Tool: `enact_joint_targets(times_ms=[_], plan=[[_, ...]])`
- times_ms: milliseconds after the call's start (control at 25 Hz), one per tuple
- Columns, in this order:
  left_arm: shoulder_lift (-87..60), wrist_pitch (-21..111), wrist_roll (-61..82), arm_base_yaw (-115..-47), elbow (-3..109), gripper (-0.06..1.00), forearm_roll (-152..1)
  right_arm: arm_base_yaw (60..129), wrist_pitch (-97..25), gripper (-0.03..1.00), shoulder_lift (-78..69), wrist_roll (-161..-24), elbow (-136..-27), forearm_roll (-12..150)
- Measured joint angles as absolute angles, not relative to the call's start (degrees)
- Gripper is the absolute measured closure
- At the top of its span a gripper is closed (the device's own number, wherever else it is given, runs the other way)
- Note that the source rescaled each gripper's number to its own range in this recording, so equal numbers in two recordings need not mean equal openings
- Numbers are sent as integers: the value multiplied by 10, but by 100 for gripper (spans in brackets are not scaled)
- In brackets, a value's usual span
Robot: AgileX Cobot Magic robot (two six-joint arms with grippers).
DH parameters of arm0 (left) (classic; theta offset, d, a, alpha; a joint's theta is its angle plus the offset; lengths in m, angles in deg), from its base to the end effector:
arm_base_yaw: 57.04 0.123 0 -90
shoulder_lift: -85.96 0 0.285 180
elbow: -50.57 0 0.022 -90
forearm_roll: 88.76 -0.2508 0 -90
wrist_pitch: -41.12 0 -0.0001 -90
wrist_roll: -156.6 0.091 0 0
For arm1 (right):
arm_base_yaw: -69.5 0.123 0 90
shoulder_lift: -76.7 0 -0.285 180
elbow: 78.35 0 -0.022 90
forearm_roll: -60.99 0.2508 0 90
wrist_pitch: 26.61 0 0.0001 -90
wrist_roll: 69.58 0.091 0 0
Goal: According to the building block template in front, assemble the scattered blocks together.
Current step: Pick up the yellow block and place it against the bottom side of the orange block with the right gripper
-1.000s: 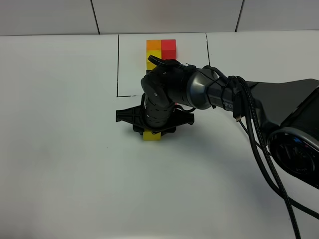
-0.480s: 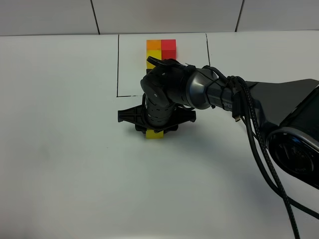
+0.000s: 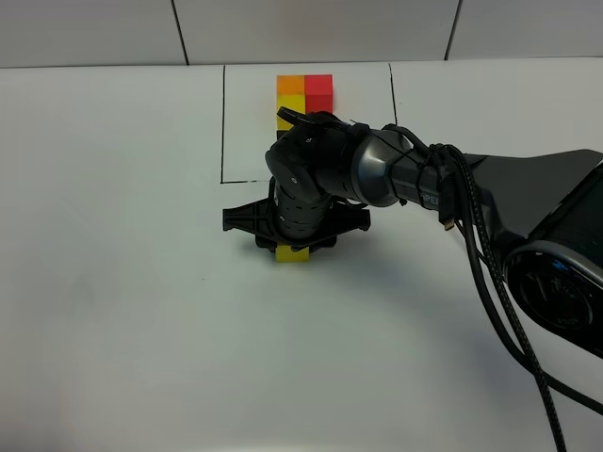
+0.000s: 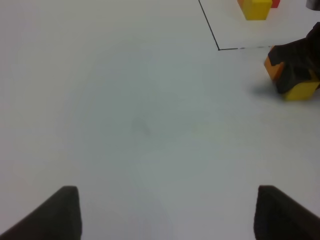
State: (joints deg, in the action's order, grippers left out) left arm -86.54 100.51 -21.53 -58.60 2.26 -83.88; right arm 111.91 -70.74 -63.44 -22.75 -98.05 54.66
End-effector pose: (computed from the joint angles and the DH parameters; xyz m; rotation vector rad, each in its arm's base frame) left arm -0.0055 -0.0065 0.2807 0.0633 2.0081 -0.0979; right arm 0.3521 0.3121 0.1102 0.0119 2.8832 0.1842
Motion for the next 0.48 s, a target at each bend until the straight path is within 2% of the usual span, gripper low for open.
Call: enact_joint_targets(times_ms=[480], plan=[[-865, 1005, -215, -586, 23, 34, -839, 1119, -698, 96, -635, -231, -981, 541]])
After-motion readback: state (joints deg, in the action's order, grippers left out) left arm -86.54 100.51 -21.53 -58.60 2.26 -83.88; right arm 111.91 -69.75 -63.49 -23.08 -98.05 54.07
